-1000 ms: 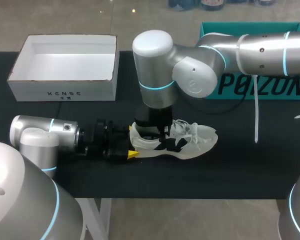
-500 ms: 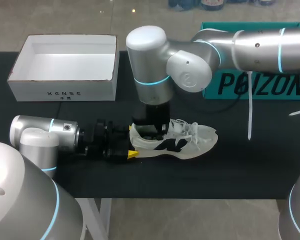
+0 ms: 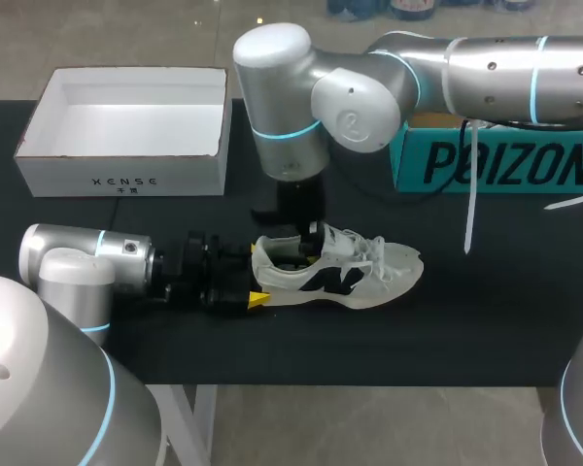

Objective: Take the shoe out of the shoebox, open the shoe tongue, remove and reinsert the insole, then place the shoe into the shoebox

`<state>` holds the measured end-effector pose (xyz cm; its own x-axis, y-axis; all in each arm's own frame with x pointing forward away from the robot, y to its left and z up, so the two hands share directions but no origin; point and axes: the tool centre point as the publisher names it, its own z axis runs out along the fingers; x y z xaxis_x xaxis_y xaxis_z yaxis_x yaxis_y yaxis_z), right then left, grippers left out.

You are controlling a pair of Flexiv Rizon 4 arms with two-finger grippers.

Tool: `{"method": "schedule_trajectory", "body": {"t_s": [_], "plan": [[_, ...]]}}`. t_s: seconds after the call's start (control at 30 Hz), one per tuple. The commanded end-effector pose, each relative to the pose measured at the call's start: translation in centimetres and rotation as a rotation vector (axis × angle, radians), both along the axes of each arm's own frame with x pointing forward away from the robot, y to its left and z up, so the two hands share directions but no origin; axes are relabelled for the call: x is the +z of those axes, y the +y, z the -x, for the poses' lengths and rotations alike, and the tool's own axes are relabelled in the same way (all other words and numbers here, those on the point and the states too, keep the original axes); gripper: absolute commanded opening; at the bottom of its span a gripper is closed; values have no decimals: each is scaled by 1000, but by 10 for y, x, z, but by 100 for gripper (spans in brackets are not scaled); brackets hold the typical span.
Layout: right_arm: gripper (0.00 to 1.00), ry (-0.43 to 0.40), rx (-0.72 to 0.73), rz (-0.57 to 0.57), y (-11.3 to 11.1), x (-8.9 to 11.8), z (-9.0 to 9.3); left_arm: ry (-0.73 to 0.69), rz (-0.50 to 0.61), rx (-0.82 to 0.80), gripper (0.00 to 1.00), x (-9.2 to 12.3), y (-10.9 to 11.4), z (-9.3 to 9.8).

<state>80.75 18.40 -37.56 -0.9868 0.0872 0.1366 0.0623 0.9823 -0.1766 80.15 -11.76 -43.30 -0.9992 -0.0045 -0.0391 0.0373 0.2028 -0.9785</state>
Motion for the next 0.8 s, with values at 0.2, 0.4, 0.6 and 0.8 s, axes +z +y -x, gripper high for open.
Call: {"method": "schedule_trajectory", "body": {"t_s": [0.2,0.4,0.6,0.8], "plan": [[0,-13,-11,-9,-10,5,1,1,-1,0,0,-1,-1,0],[0,-21,-27,-10,-7,-2,-3,1,-1,0,0,-1,-1,0],[19,-24,-39,-14,-6,-6,-11,1,-1,0,0,-1,-1,0],[42,-32,-27,-9,-6,-3,-15,1,-1,0,0,-1,-1,0]]}}
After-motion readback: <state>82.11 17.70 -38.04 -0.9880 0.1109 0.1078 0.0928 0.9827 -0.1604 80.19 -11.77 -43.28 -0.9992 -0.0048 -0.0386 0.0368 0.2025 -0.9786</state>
